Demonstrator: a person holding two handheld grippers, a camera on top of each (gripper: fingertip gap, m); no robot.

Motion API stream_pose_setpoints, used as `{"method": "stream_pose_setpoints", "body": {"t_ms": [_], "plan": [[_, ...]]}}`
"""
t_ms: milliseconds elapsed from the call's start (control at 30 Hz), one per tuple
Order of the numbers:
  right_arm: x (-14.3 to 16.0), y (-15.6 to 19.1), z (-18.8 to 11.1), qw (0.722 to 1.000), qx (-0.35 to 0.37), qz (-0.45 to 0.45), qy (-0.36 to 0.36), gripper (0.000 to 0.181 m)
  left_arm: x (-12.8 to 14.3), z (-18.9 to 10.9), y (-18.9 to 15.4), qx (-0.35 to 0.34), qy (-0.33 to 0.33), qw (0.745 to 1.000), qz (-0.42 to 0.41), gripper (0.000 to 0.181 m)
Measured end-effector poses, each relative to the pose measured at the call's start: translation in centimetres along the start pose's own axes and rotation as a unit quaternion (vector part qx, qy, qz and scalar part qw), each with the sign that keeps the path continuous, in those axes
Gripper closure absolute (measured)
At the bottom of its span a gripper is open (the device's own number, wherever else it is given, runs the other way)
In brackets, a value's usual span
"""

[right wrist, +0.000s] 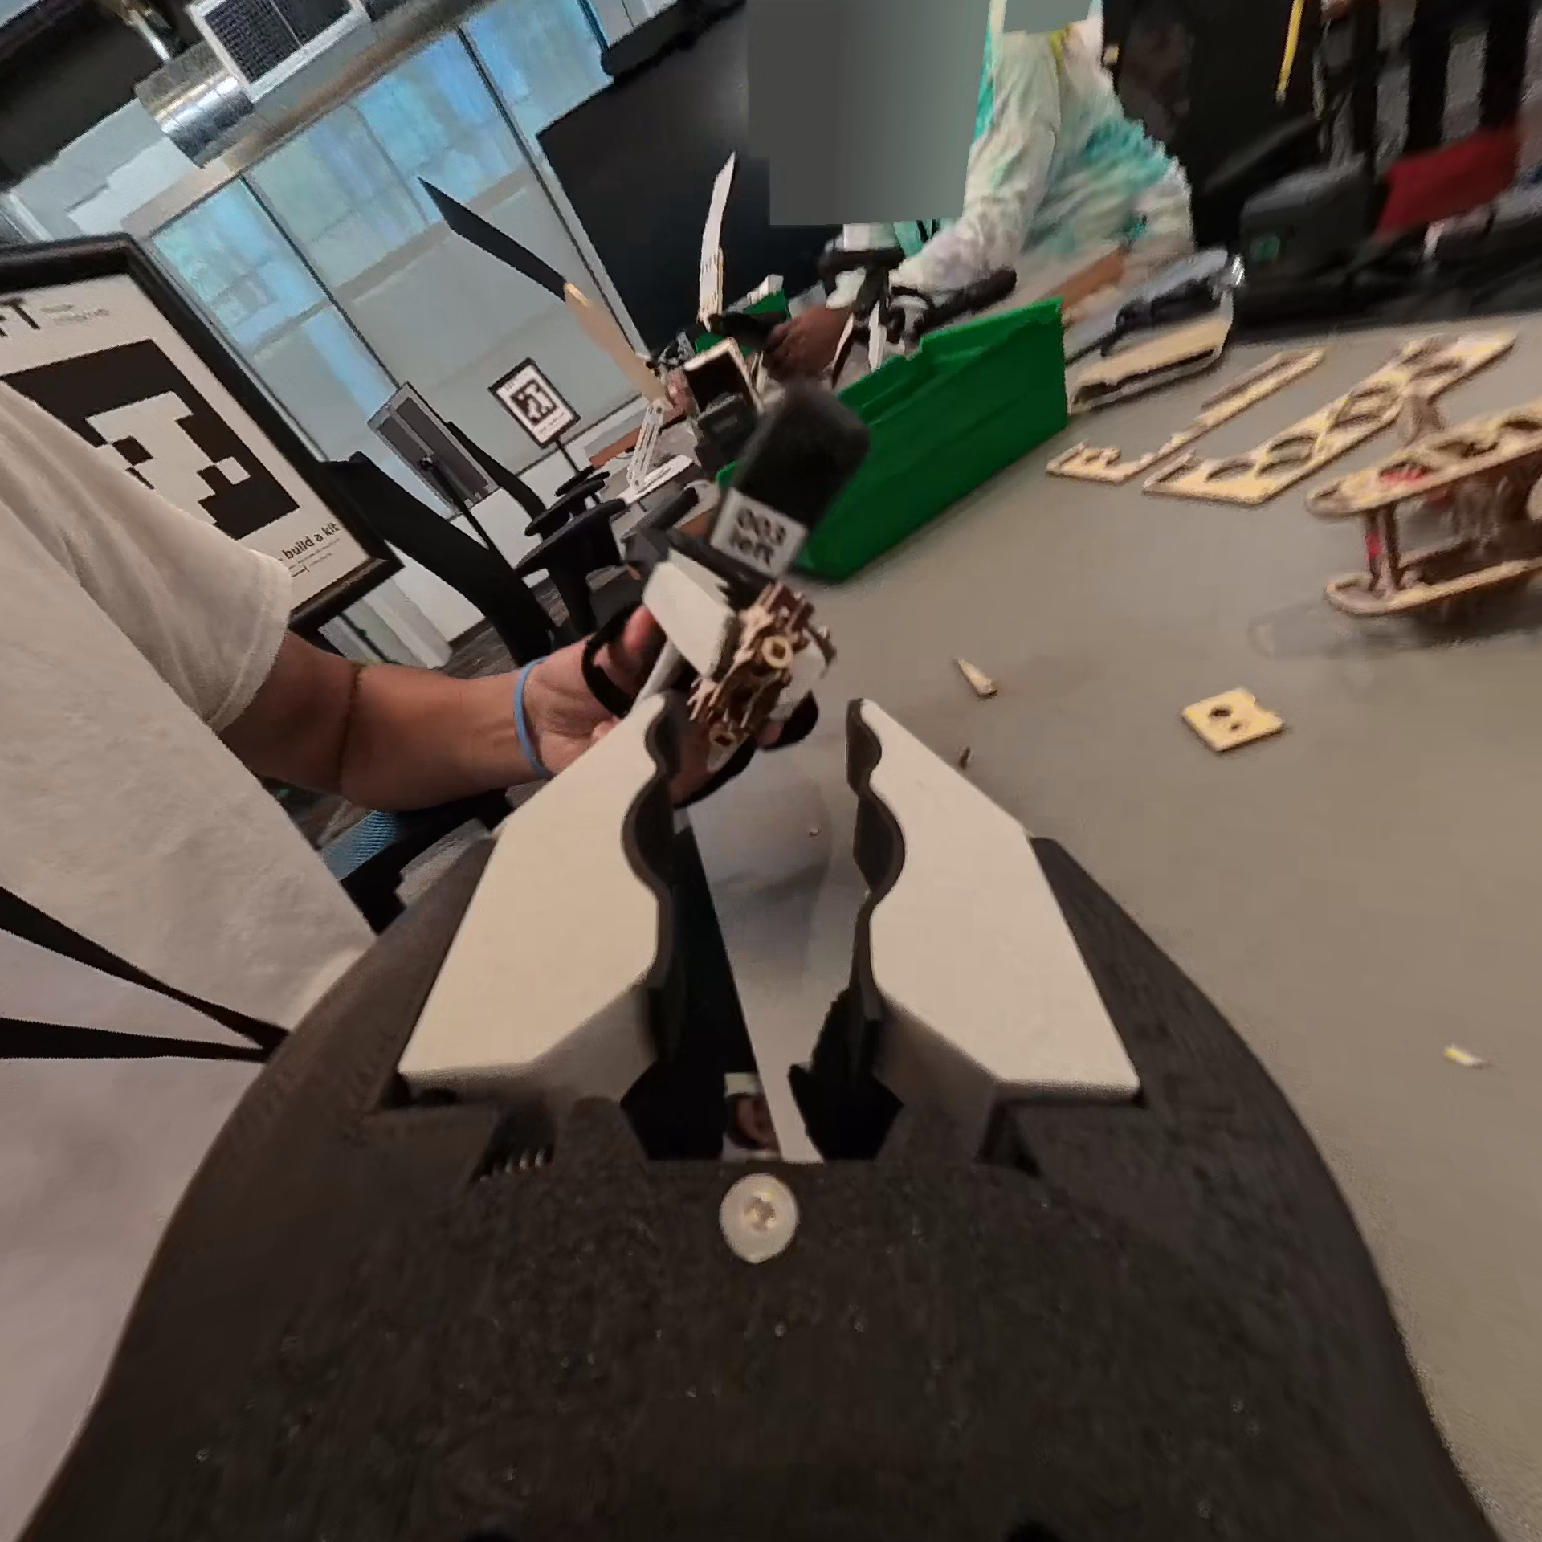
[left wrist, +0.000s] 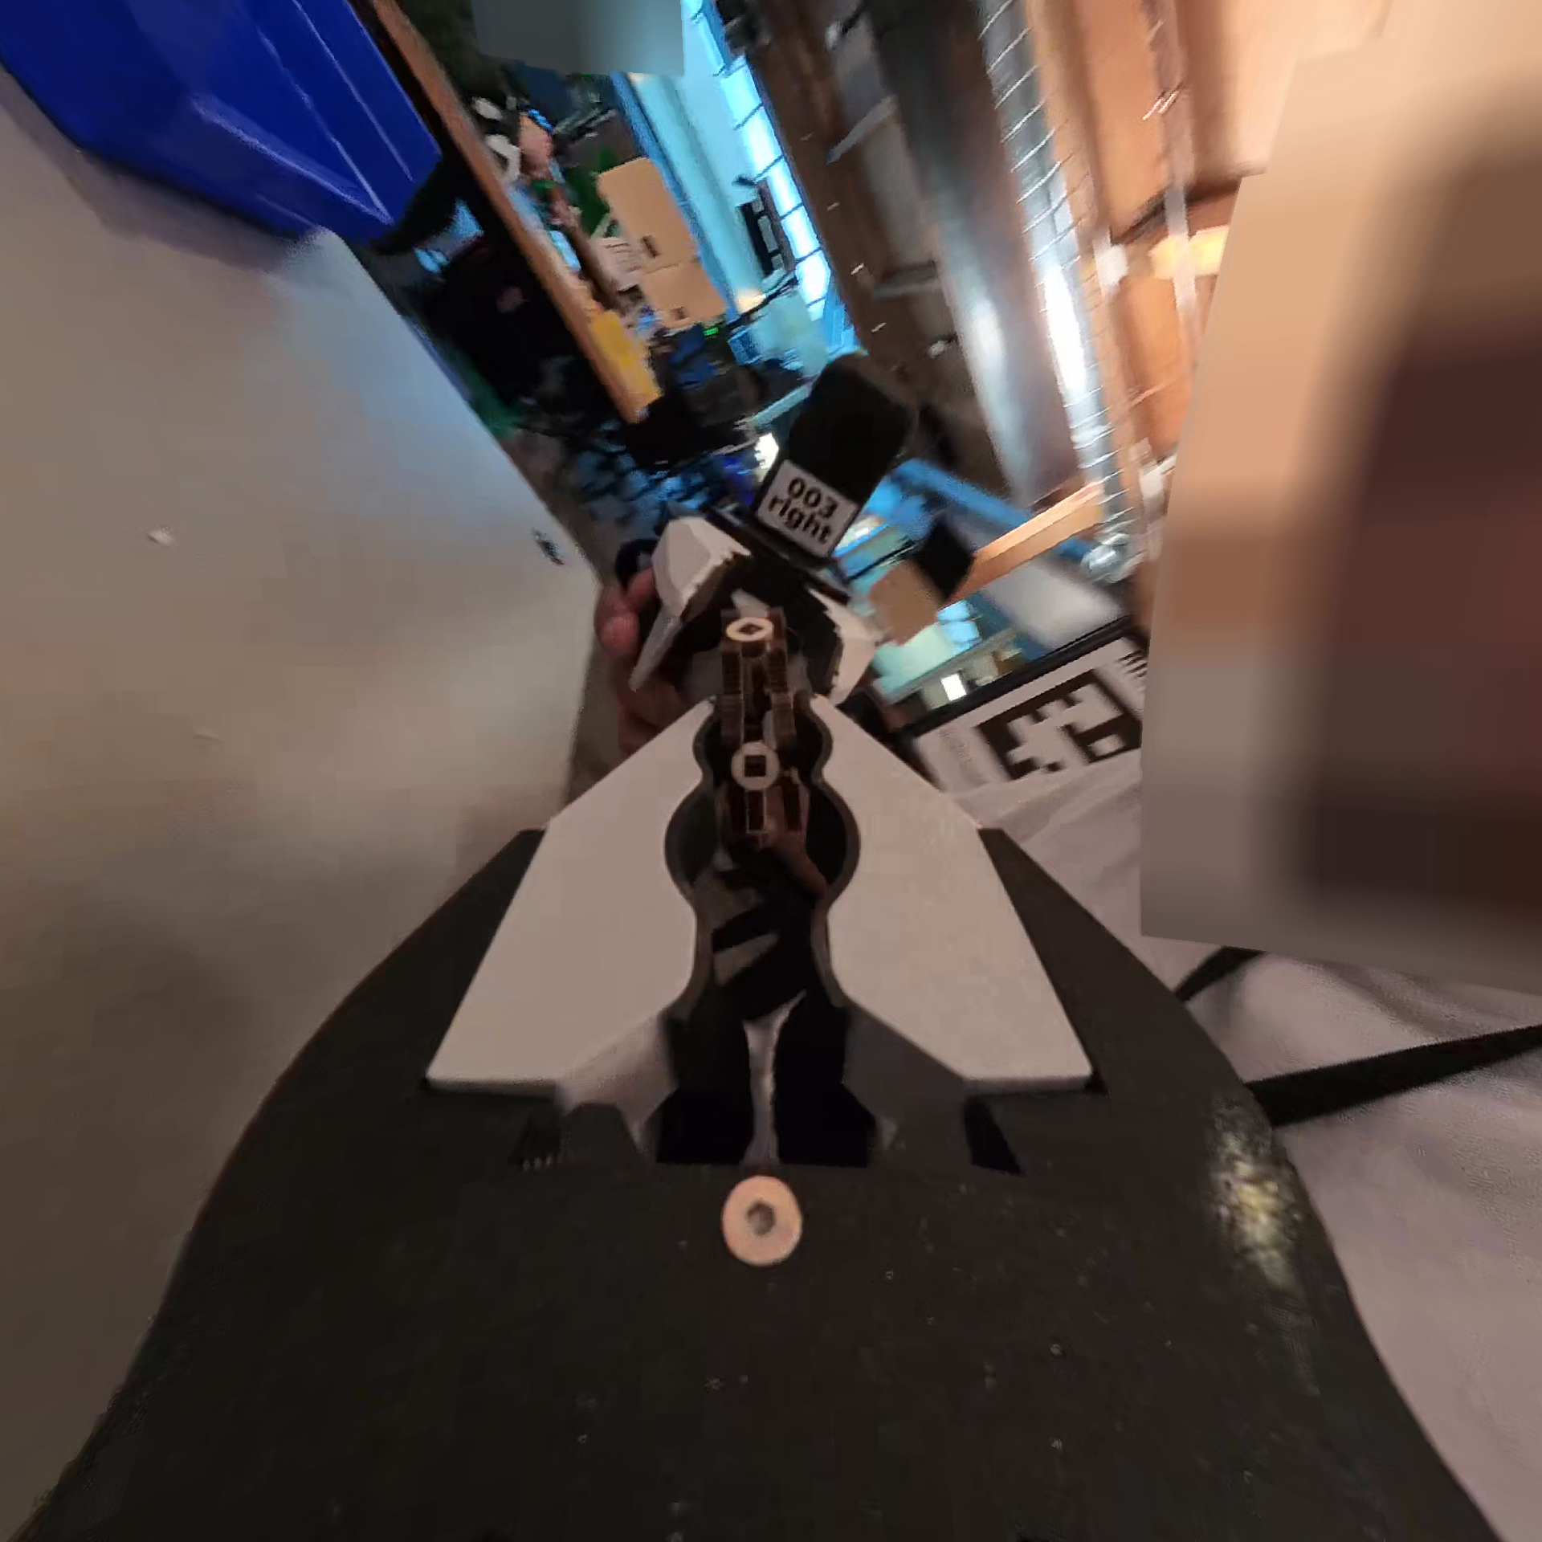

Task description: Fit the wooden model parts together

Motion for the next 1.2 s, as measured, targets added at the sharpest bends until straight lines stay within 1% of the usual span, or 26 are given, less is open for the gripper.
{"method": "stream_pose_setpoints", "body": {"t_ms": [33,100,167,233,267,333,400,433,533,567,667,733,767,867,967,1000,1033,1133,1167,1200], "plan": [[0.4,-0.2,0.2,1.0,-0.005,0.018,0.01,0.143,0.0,0.0,0.0,-0.023,0.01,0.999,0.036,0.169],[1.2,-0.5,0.6,0.999,-0.016,0.037,0.027,0.144,0.2,0.0,0.3,-0.078,0.036,0.99,0.111,0.169],[1.6,-1.0,0.6,0.999,-0.004,0.033,0.041,0.146,0.4,-0.2,0.9,-0.137,0.064,0.97,0.192,0.169],[2.0,-1.7,0.3,0.998,0.014,0.02,0.058,0.147,0.6,-0.8,1.9,-0.202,0.102,0.933,0.279,0.169],[2.2,-2.0,0.2,0.997,0.027,0.012,0.068,0.147,0.5,-1.2,2.6,-0.239,0.12,0.906,0.327,0.169],[2.8,-2.8,-0.1,0.995,0.053,-0.006,0.089,0.148,0.5,-1.9,3.6,-0.299,0.158,0.841,0.423,0.169],[3.4,-3.3,0.0,0.992,0.068,-0.017,0.109,0.148,0.6,-2.2,4.6,-0.342,0.196,0.76,0.516,0.169],[3.7,-3.6,0.1,0.99,0.075,-0.022,0.119,0.148,0.7,-2.3,5.2,-0.359,0.215,0.716,0.559,0.169],[4.7,-4.2,0.8,0.986,0.08,-0.024,0.146,0.147,0.6,-2.8,7.2,-0.402,0.269,0.569,0.665,0.169],[5.0,-4.5,1.0,0.984,0.083,-0.023,0.154,0.147,0.5,-2.9,7.8,-0.409,0.281,0.532,0.686,0.169],[5.1,-5.6,1.8,0.984,0.097,-0.011,0.152,0.143,0.4,-2.9,9.4,-0.411,0.306,0.464,0.723,0.169],[4.8,-6.3,2.6,0.984,0.107,0.009,0.142,0.137,-0.1,-2.8,9.9,-0.413,0.31,0.405,0.755,0.169],[4.7,-6.7,3.0,0.984,0.11,0.02,0.138,0.134,-0.2,-2.7,10.2,-0.413,0.311,0.384,0.765,0.169],[5.1,-7.6,4.1,0.982,0.116,0.036,0.145,0.125,-0.5,-1.6,10.2,-0.408,0.293,0.36,0.786,0.169],[5.5,-8.0,4.6,0.981,0.119,0.044,0.148,0.125,-0.4,-0.5,10.1,-0.396,0.279,0.349,0.802,0.169],[5.5,-8.0,4.6,0.982,0.117,0.044,0.143,0.126,-0.3,-0.2,10.1,-0.392,0.277,0.352,0.804,0.169],[5.5,-8.1,4.5,0.981,0.121,0.041,0.147,0.133,-0.2,-0.1,10.2,-0.388,0.277,0.355,0.804,0.169],[5.9,-8.3,4.3,0.976,0.136,0.03,0.168,0.135,0.1,0.1,10.7,-0.385,0.275,0.349,0.808,0.169],[5.9,-8.4,4.3,0.975,0.14,0.03,0.17,0.136,0.2,0.1,10.8,-0.383,0.274,0.351,0.809,0.168],[6.0,-8.6,4.2,0.974,0.147,0.028,0.171,0.136,0.3,0.0,10.9,-0.379,0.274,0.362,0.806,0.166]]}}
Point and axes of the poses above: each gripper's, where its closed fingertips meet, z out along the fingers, x out of its underside, y = z × x across the jaws, the point moved 4 cm from there along -z, back along the fingers, and after that the axes turned 1 degree about -x, right-handed, at the moved point
